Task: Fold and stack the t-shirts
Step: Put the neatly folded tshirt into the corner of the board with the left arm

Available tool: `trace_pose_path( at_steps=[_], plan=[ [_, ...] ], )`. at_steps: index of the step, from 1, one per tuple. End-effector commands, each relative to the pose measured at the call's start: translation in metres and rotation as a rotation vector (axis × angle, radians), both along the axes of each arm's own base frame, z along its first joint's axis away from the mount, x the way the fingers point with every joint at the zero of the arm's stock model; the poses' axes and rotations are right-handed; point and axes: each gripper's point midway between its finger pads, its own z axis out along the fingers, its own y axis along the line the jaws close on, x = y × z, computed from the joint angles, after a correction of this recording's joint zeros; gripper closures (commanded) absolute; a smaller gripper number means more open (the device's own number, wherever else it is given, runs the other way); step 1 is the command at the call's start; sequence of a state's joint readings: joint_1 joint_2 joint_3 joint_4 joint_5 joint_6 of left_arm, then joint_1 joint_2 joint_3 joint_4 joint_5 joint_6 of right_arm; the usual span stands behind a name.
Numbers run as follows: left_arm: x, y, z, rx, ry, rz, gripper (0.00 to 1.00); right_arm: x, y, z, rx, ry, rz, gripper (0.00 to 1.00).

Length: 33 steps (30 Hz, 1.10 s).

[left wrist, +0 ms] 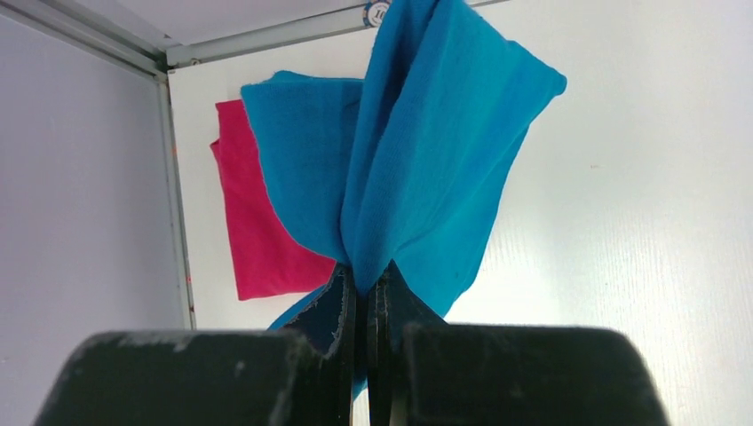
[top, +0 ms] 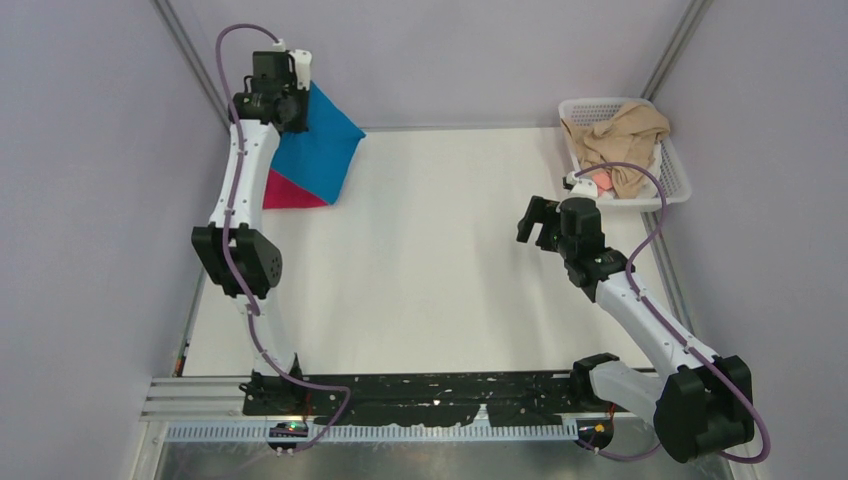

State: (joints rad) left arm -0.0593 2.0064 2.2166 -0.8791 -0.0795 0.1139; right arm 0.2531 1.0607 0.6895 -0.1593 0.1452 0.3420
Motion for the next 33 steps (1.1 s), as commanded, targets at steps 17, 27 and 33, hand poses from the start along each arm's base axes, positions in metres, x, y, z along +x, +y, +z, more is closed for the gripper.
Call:
trace_pose_path(
  at_steps=[17, 27, 33],
  plan=[
    [0.040, 0.080, -0.048, -0.124, 0.032, 0.114, 1.00, 0.007, -0.008, 0.020, -0.007, -0.042, -0.054, 0.05],
    [0.065, 0.127, -0.083, -0.148, 0.015, 0.245, 1.00, 0.009, -0.009, 0.018, -0.002, -0.031, -0.067, 0.05],
    [0.069, 0.152, -0.094, -0.204, -0.011, 0.398, 1.00, 0.012, -0.006, 0.014, 0.005, -0.019, -0.063, 0.05]
  ],
)
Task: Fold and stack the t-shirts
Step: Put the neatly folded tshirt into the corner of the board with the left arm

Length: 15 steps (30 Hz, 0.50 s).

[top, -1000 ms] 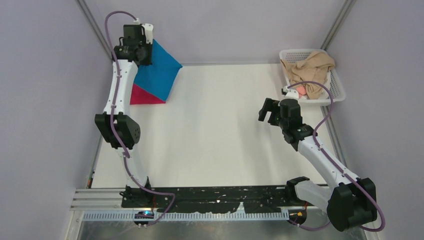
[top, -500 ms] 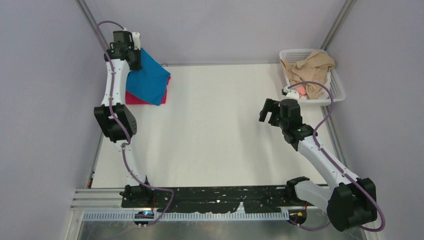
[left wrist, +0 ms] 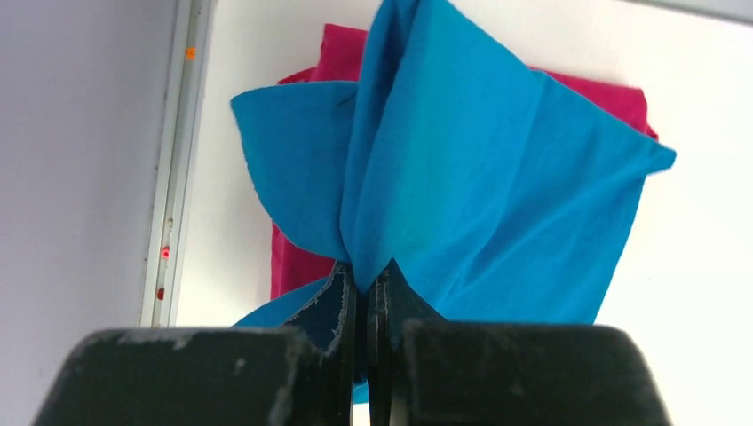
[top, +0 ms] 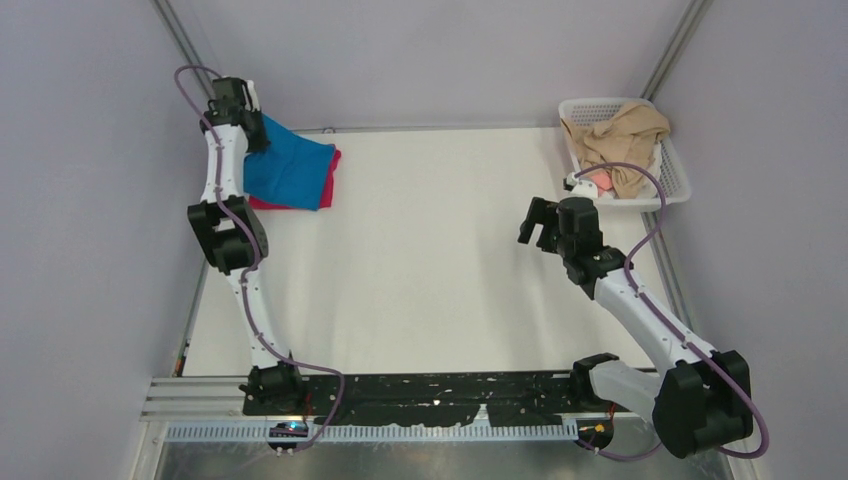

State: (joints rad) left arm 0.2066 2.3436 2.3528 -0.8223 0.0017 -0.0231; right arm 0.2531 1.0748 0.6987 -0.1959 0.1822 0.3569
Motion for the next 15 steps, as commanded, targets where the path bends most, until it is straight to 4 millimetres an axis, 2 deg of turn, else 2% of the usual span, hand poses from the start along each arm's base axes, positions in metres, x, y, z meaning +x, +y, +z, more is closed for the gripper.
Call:
trace_pose_path(
  at_steps=[1, 3, 4, 5, 6, 11, 15],
  plan=[
    [0.021, 0.022, 0.027, -0.015, -0.135, 0.123, 0.94, 0.015, 0.001, 0.022, 0.021, -0.057, -0.022, 0.05],
    [0.021, 0.029, 0.029, -0.010, -0.146, 0.164, 0.63, 0.015, 0.001, 0.020, 0.018, -0.053, -0.022, 0.05],
    [0.020, 0.031, 0.030, -0.002, -0.149, 0.178, 0.32, 0.016, 0.001, 0.019, 0.016, -0.050, -0.023, 0.05],
    [0.020, 0.034, 0.033, 0.004, -0.156, 0.197, 0.07, 0.016, 0.001, 0.019, 0.016, -0.048, -0.024, 0.05],
    [0.019, 0.036, 0.037, 0.006, -0.163, 0.215, 0.01, 0.017, 0.001, 0.018, 0.015, -0.045, -0.024, 0.05],
    [0.016, 0.025, 0.052, -0.036, -0.191, 0.191, 0.00, 0.020, 0.005, 0.014, 0.021, -0.035, -0.012, 0.05],
    [0.014, -0.007, 0.057, -0.093, -0.186, 0.049, 0.00, 0.021, 0.006, 0.009, 0.023, -0.021, -0.008, 0.05]
  ],
)
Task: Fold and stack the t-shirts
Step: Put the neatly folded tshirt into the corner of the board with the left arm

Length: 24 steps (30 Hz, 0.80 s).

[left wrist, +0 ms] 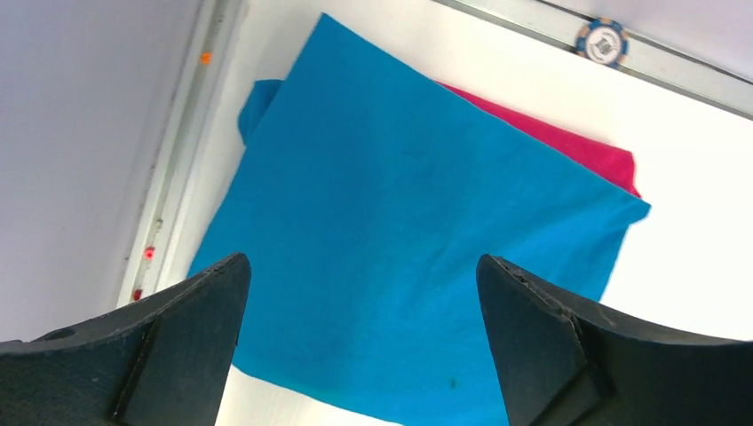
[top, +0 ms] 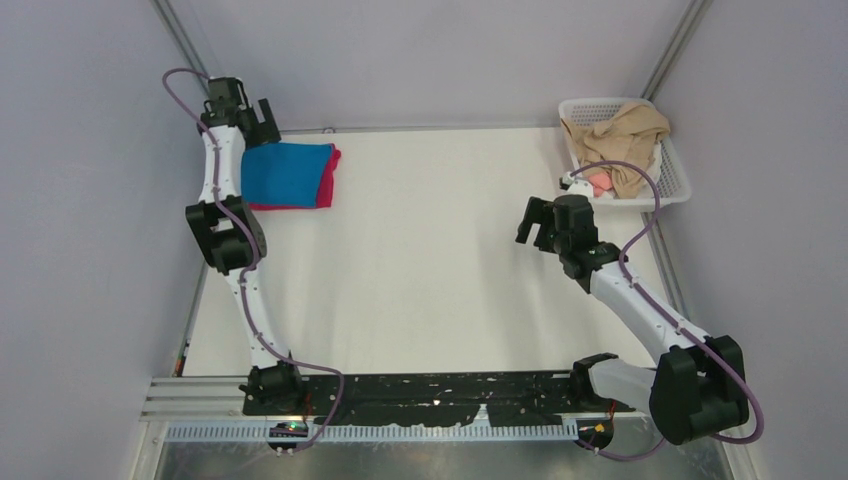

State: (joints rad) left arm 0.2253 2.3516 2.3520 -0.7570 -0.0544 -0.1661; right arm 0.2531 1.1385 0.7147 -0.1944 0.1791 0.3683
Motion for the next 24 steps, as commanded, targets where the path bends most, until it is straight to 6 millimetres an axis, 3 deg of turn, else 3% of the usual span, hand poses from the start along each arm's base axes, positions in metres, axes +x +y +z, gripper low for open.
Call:
trace_pose_path(
  at_steps=[1, 4, 9, 14, 17, 20, 24],
  plan=[
    [0.002, -0.037, 0.052, -0.030, -0.110, -0.171, 0.00, 0.016, 0.004, 0.021, 0.024, -0.066, -0.004, 0.05],
    [-0.012, -0.075, 0.040, 0.087, -0.003, -0.377, 0.00, 0.015, 0.005, 0.017, 0.027, -0.062, -0.004, 0.05],
    [-0.031, -0.096, 0.010, 0.518, 0.221, -0.487, 0.00, 0.014, 0.006, 0.012, 0.032, -0.047, 0.004, 0.05],
    [-0.042, -0.133, -0.014, 0.527, 0.273, -0.628, 0.00, 0.013, 0.004, 0.010, 0.017, -0.042, 0.002, 0.05],
    [-0.039, -0.130, -0.024, 0.581, 0.316, -0.610, 0.02, 0.011, 0.002, 0.009, 0.006, -0.041, 0.001, 0.05],
    [-0.039, -0.128, -0.035, 0.591, 0.346, -0.607, 0.12, 0.010, 0.000, 0.007, -0.003, -0.040, -0.007, 0.05],
    [-0.035, -0.124, -0.038, 0.611, 0.345, -0.591, 0.15, 0.011, 0.000, 0.003, -0.008, -0.028, -0.007, 0.05]
  ],
)
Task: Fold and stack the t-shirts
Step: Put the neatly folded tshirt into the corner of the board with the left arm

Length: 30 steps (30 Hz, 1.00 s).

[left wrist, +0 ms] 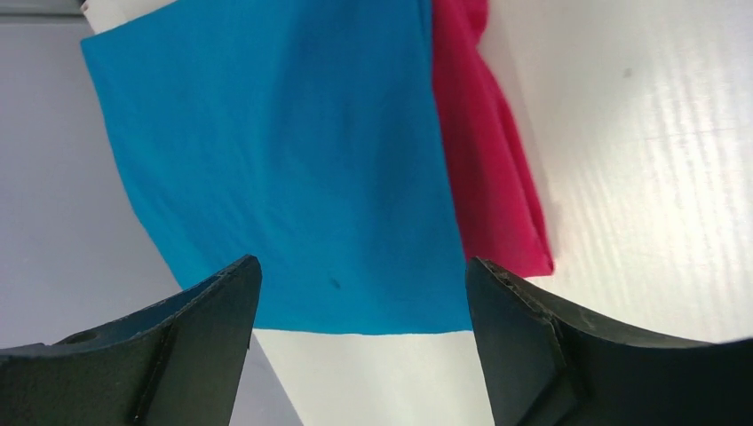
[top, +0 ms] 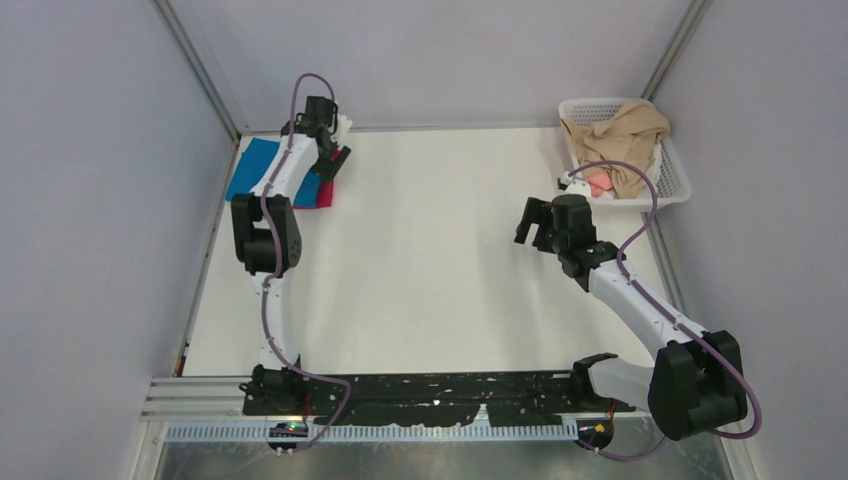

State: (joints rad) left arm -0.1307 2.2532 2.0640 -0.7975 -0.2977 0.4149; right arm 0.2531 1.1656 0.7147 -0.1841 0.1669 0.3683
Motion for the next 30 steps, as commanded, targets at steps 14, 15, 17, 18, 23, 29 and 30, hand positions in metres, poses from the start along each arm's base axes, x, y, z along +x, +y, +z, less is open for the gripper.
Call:
trace_pose_path(
  at_steps=[14, 15, 17, 18, 23, 29, 30],
  plan=[
    [0.006, 0.008, -0.028, 0.016, 0.044, 0.002, 0.16, 0.012, -0.003, 0.006, -0.019, -0.030, -0.015, 0.05],
    [0.006, 0.006, -0.029, 0.010, 0.049, 0.002, 0.18, 0.011, -0.003, 0.005, -0.019, -0.029, -0.015, 0.05],
    [0.005, 0.007, -0.031, 0.008, 0.060, 0.008, 0.23, 0.011, -0.004, 0.006, -0.022, -0.029, -0.018, 0.05],
    [0.004, 0.007, -0.031, 0.010, 0.065, 0.008, 0.24, 0.010, -0.004, 0.006, -0.024, -0.031, -0.020, 0.05],
    [-0.002, 0.015, -0.038, 0.060, 0.089, 0.015, 0.31, 0.011, -0.005, 0.006, -0.029, -0.029, -0.022, 0.05],
    [-0.001, 0.024, -0.044, 0.105, 0.096, 0.038, 0.50, 0.010, -0.006, 0.004, -0.033, -0.026, -0.024, 0.05],
    [-0.001, 0.026, -0.044, 0.109, 0.097, 0.041, 0.49, 0.010, -0.006, 0.004, -0.032, -0.027, -0.023, 0.05]
  ],
)
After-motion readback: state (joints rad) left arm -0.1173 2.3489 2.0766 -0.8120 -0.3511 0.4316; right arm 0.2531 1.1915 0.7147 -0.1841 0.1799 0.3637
